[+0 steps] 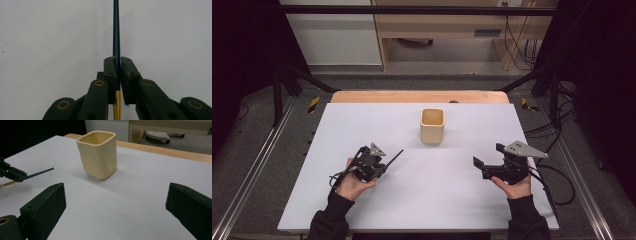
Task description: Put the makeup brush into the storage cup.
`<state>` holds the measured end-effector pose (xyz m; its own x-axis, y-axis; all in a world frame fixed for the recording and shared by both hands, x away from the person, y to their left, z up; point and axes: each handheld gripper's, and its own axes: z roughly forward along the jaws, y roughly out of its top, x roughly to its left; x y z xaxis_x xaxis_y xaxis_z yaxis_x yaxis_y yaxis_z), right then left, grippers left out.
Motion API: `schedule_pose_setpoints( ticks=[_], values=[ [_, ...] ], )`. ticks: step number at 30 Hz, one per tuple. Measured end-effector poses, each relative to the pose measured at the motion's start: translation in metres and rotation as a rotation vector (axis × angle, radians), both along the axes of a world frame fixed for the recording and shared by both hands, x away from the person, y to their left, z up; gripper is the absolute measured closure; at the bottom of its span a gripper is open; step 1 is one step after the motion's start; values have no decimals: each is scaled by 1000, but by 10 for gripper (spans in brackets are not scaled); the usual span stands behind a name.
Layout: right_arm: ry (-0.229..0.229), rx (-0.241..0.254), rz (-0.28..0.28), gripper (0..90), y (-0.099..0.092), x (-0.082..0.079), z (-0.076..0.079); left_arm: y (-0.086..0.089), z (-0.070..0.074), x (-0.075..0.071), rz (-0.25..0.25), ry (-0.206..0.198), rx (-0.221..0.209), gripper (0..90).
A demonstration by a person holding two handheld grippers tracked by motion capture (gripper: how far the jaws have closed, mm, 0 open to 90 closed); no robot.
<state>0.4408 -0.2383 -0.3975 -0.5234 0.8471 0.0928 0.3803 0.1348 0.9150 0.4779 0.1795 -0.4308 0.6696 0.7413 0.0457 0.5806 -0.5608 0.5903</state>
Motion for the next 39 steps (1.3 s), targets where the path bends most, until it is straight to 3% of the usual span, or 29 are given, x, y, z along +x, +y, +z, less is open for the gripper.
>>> schedule_pose_setpoints(
  ticks=[6, 19, 32, 39],
  values=[
    [-5, 4, -1, 34, 0, -1, 1, 10, 10, -7, -3, -59, -78, 827],
    [-12, -16, 22, 46, 3, -2, 2, 16, 22, -16, -50, -82, -161, 827],
    [-19, -53, 69, 56, 11, -3, 5, 8, 27, -21, -149, -78, -164, 827],
    [-22, -134, 127, 65, 24, -5, 7, 5, 38, -23, -203, -77, -172, 827]
  ],
)
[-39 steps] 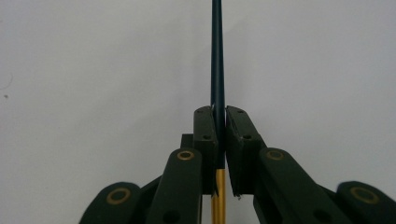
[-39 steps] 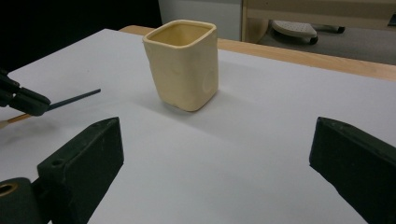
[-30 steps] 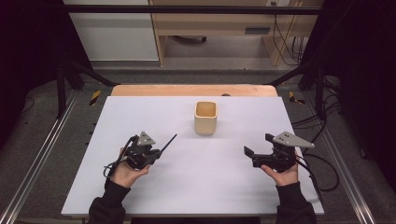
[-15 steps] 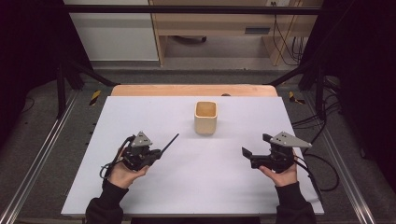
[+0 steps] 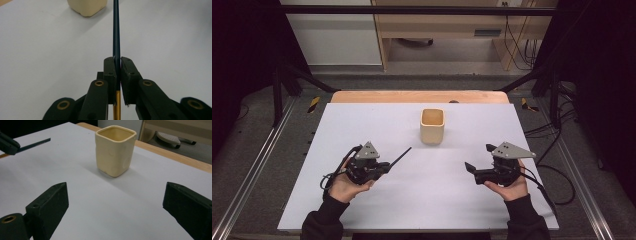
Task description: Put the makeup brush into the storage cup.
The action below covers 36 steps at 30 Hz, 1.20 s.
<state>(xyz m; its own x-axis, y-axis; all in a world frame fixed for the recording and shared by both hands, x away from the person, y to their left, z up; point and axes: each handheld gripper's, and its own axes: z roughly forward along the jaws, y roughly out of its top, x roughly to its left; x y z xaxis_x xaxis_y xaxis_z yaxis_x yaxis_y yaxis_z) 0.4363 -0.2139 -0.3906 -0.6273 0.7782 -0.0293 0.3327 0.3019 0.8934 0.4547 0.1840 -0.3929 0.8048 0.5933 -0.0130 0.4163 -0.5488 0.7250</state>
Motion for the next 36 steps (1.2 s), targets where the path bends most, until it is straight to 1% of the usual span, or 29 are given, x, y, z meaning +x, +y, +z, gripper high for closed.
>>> schedule_pose_setpoints(
  ticks=[1, 2, 3, 4, 6, 7, 8, 9, 10, 11, 14, 16, 17, 18, 19, 20, 21, 23, 24, 25, 26, 27, 28, 29, 31, 32, 33, 34, 36],
  values=[
    [0, 0, 0, 65, 0, 0, 0, 0, 0, 0, 0, 0, 0, 827],
    [-1, -12, 6, 65, 2, 0, 0, 0, 1, 0, -7, -1, -1, 827],
    [-14, -45, 15, 66, 7, 0, 0, 0, 2, 0, -13, 1, -2, 827],
    [-14, -45, 15, 66, 7, 0, 0, 0, 3, 1, -20, 4, 3, 827],
    [-22, -62, 29, 68, 11, -1, 1, -2, 5, 2, -29, 5, 15, 827],
    [-30, -70, 43, 70, 15, -1, 1, -4, 7, 3, -47, 9, 32, 827],
    [-30, -70, 43, 70, 15, -1, 1, -4, 7, 3, -47, 9, 32, 827],
    [-35, -86, 53, 72, 18, -1, 2, -5, 8, 3, -55, 9, 38, 827],
    [-35, -86, 53, 72, 18, -1, 2, -6, 9, 3, -63, 9, 49, 827],
    [-42, -105, 66, 75, 21, -1, 2, -9, 11, 4, -81, 8, 66, 827],
    [-45, -138, 82, 79, 25, -1, 2, -13, 15, 6, -100, -4, 93, 827],
    [-49, -148, 87, 82, 27, -1, 2, -14, 16, 7, -104, -3, 97, 827],
    [-51, -166, 96, 87, 29, -1, 3, -16, 17, 7, -111, -6, 106, 827],
    [-57, -178, 105, 89, 30, 0, 3, -18, 18, 9, -129, -7, 117, 827],
    [-57, -178, 105, 89, 30, 0, 3, -18, 18, 9, -129, -7, 117, 827],
    [-62, -196, 115, 94, 33, 0, 4, -20, 19, 9, -142, -6, 113, 827],
    [-62, -201, 122, 97, 35, 0, 5, -21, 20, 10, -149, -4, 119, 827],
    [-66, -210, 131, 101, 37, 0, 6, -22, 20, 11, -157, -4, 116, 827],
    [-69, -235, 155, 109, 42, 0, 7, -25, 21, 11, -162, -1, 121, 827],
    [-69, -235, 155, 109, 42, 0, 7, -25, 21, 11, -162, -1, 121, 827],
    [-72, -258, 178, 112, 47, -1, 8, -26, 22, 12, -169, 0, 130, 827],
    [-72, -258, 178, 112, 47, -1, 8, -27, 23, 13, -174, 0, 134, 827],
    [-77, -291, 197, 118, 52, -1, 9, -29, 24, 13, -185, 3, 137, 827],
    [-77, -291, 197, 118, 52, -1, 9, -29, 24, 13, -185, 3, 137, 827],
    [-79, -322, 217, 120, 57, -1, 9, -32, 24, 14, -196, 5, 146, 827],
    [-77, -327, 226, 122, 59, -1, 8, -33, 25, 15, -203, 6, 155, 827],
    [-80, -358, 240, 131, 63, -1, 8, -35, 24, 15, -208, 8, 161, 827],
    [-83, -370, 244, 134, 65, -2, 8, -36, 25, 16, -217, 11, 169, 827],
    [-85, -377, 260, 143, 68, -2, 9, -41, 24, 17, -234, 18, 180, 827]
  ],
)
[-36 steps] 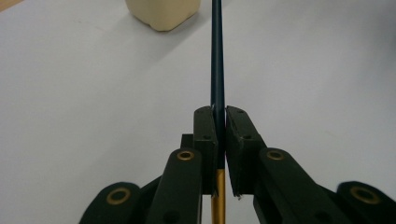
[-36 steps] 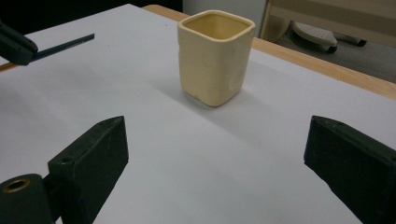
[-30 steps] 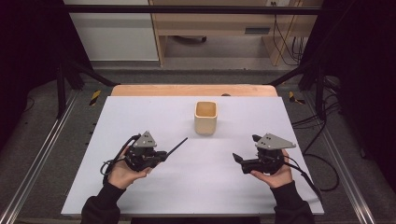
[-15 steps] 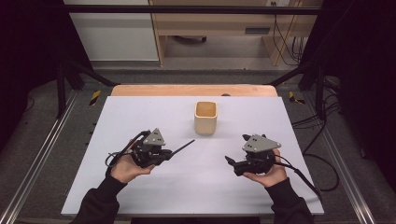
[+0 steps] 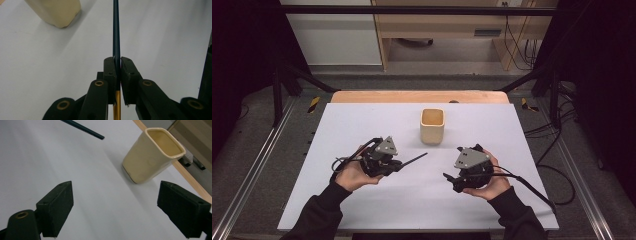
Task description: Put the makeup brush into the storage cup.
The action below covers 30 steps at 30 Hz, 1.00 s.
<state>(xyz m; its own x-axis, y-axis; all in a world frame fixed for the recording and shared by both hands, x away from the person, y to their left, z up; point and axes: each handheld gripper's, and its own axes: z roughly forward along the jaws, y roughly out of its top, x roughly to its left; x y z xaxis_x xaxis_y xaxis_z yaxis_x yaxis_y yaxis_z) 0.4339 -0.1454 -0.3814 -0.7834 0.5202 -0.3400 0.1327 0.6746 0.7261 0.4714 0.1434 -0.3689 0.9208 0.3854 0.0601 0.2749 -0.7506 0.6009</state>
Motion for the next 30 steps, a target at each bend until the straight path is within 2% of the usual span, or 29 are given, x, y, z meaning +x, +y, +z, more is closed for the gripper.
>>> schedule_pose_setpoints(
  ticks=[6, 11, 12, 13, 16, 22, 26, 30],
  values=[
    [-10, -29, 22, 165, 6, -2, 2, -7, -2, 0, -39, 12, 15, 827],
    [-40, -94, 88, 225, 14, -6, 1, -14, -2, 1, -72, 19, 21, 827],
    [-40, -94, 88, 225, 14, -6, 1, -14, -2, 1, -72, 19, 21, 827],
    [-51, -122, 108, 243, 16, -7, 0, -16, -2, 0, -83, 17, 31, 826],
    [-65, -164, 130, 264, 20, -9, -2, -19, -1, 0, -101, 13, 37, 827],
    [-98, -214, 168, 311, 25, -10, -1, -28, -1, -2, -145, 23, 51, 827],
    [-97, -229, 184, 338, 27, -10, 0, -32, -3, -3, -158, 34, 55, 827],
    [-107, -271, 208, 402, 31, -12, -2, -37, -3, -5, -179, 43, 52, 827]
  ],
)
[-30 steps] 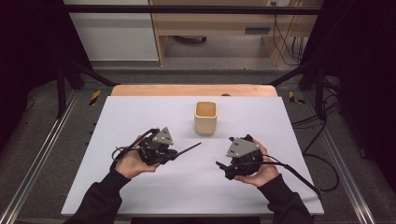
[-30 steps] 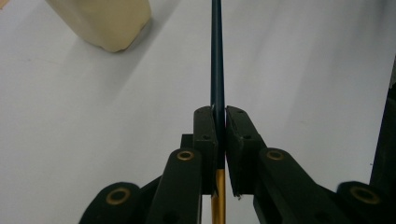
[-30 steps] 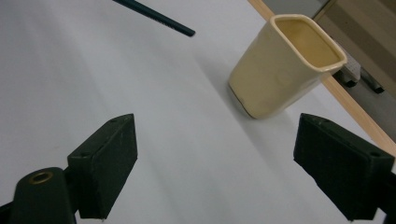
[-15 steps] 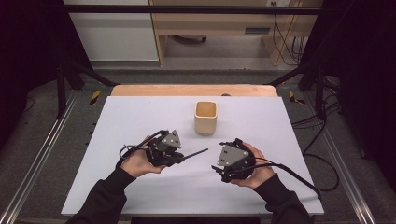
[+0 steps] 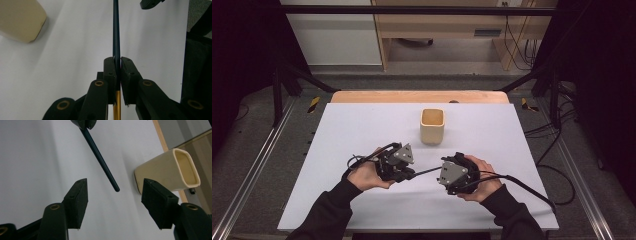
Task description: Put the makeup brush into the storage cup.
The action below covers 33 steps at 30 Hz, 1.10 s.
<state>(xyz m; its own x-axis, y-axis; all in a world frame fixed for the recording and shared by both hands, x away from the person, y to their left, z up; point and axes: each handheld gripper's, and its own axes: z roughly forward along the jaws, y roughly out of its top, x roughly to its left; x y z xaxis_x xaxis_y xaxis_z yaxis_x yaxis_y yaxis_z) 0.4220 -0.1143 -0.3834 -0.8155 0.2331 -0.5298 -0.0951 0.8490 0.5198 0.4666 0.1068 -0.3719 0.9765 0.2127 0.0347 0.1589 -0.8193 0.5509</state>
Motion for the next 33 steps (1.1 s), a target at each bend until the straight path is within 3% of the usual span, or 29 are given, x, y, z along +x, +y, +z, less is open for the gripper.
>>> schedule_pose_setpoints(
  ticks=[9, 33],
  values=[
    [-13, -64, 57, 490, 6, -2, -3, -7, 0, -4, -30, 10, -4, 827],
    [-16, -135, 173, 719, 12, -9, -10, -24, 0, -9, -104, 23, -12, 827]
  ],
)
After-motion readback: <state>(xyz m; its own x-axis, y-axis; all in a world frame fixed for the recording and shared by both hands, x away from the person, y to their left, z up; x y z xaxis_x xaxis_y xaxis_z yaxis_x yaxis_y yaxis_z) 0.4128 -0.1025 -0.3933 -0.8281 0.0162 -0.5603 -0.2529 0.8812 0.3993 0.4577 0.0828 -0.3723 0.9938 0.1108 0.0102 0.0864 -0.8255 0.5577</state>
